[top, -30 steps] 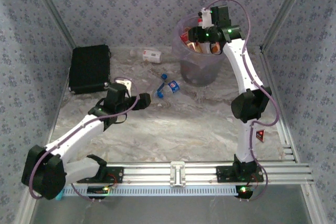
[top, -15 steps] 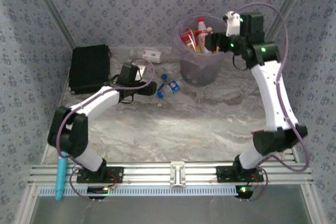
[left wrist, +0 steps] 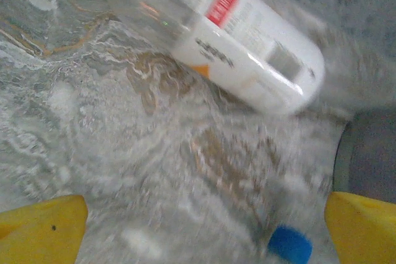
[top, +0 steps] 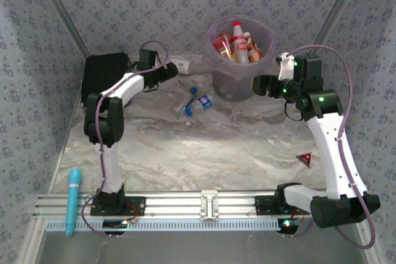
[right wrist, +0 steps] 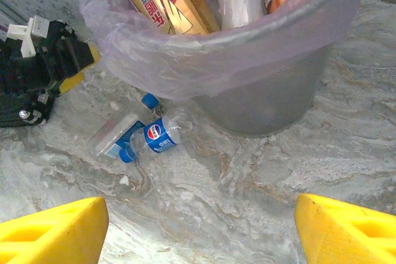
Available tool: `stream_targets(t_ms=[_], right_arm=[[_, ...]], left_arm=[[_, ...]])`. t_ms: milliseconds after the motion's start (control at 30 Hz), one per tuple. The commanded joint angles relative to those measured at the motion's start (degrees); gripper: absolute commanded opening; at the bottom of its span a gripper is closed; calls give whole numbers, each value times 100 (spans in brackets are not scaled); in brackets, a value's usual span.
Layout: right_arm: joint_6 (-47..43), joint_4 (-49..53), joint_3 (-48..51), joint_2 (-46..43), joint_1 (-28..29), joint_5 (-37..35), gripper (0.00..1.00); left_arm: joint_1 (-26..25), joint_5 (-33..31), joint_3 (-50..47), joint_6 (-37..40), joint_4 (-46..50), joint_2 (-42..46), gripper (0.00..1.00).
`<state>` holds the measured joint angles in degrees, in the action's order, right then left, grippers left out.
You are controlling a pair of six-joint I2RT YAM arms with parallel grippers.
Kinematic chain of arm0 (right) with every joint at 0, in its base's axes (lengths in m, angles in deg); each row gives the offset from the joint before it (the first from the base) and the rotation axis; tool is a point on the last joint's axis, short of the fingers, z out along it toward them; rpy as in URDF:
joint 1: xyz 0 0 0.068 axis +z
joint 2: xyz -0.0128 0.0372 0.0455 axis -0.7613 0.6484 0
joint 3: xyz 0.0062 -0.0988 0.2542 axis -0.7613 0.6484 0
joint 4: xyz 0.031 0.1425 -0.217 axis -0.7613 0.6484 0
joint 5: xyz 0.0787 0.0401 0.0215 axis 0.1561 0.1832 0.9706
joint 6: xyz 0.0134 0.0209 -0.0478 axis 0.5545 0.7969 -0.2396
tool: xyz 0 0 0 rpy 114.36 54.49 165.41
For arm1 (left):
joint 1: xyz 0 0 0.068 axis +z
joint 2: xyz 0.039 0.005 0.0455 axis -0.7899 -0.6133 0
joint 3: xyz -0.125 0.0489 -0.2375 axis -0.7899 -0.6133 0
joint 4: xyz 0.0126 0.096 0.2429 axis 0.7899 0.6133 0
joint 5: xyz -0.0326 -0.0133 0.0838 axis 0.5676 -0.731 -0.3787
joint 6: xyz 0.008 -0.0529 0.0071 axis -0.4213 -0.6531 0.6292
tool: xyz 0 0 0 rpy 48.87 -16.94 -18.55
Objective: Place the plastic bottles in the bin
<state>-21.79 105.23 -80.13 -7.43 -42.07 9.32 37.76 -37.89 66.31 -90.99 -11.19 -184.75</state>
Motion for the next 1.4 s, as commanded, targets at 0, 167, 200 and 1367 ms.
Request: stream_targets(t_ms=[0,167,200,1367], right_arm=[[136,-23,122,-118,-39,-85,81],[127,20,300,-198,-48,-153,80],[121,36,319,-202,-48,-180,81],[48,96,490,-377,-288,-384,79]], left_arm=[[59,251,409,-1827,-341,-476,98],[70,331,836,-2896,-723,-1033,98],[76,320,880,-3078,-863,-1123,98],[88,50,2165,-5011,-944,-2899,62]])
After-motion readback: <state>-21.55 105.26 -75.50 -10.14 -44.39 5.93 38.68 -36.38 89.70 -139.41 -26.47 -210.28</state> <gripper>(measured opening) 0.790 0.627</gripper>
